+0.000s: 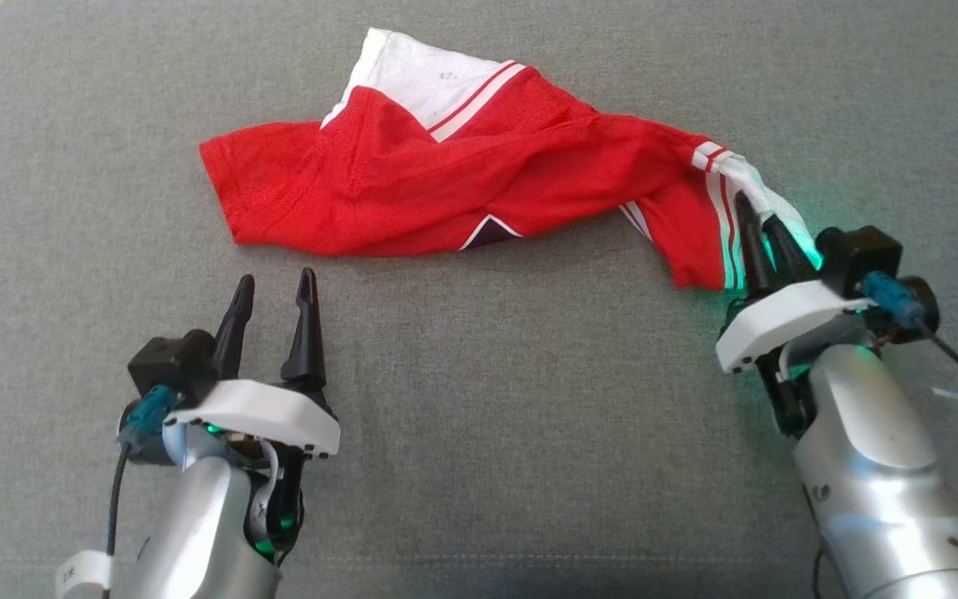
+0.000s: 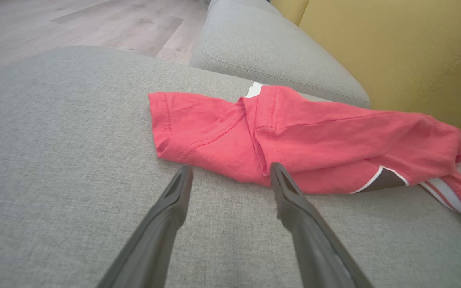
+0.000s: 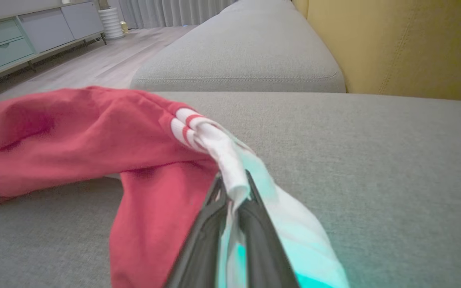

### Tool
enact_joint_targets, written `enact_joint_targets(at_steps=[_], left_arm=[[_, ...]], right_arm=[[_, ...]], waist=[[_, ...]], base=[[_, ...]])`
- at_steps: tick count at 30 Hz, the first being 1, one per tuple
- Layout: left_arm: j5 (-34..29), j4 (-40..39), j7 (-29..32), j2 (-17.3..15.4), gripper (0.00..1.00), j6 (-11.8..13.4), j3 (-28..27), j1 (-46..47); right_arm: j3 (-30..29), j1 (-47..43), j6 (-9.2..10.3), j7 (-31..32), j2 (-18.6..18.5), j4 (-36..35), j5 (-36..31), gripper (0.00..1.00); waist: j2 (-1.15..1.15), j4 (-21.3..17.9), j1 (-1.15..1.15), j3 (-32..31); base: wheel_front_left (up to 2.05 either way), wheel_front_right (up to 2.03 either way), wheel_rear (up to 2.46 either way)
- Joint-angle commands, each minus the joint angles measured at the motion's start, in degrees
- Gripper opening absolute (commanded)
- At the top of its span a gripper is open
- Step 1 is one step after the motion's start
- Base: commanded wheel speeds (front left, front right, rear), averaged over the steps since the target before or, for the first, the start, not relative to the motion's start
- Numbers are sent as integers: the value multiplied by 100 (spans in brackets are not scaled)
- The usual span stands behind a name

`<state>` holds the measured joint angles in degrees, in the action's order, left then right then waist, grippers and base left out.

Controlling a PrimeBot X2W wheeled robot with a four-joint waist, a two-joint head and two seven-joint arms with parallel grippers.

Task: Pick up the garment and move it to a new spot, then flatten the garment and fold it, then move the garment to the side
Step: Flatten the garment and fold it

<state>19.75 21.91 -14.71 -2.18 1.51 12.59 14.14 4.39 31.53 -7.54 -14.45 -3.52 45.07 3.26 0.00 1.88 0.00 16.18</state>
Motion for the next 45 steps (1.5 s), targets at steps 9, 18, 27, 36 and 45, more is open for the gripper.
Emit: enact_joint_targets(at_steps=[9,18,27,36,45], left_arm=[[151,-160,-29,-70,100,-14,92,132],[343,-78,-29,-70,100,17,485,289],[358,-15,-29,-70,100,79,420,75],[223,59,-29,-70,100,33,409,-38],[117,99,-29,-70,100,-54,396,70]], right_arm=[[-342,929,5,-55,14,-663,-684,0],[-485,2432,5,-55,-164,-911,-1355,0],[167,2156,5,-55,-410,-1675,-1373,0],[185,-419,5,-55,-491,-1979,-1023,0],[54,-1404,5,-55,-197,-1301,-920,100]], waist=[[0,115,0,63],[0,443,0,2],[0,325,0,-158],[0,-162,0,-248],[0,-510,0,-279]], base=[[0,0,0],[0,0,0],[0,0,0],[0,0,0],[0,0,0]])
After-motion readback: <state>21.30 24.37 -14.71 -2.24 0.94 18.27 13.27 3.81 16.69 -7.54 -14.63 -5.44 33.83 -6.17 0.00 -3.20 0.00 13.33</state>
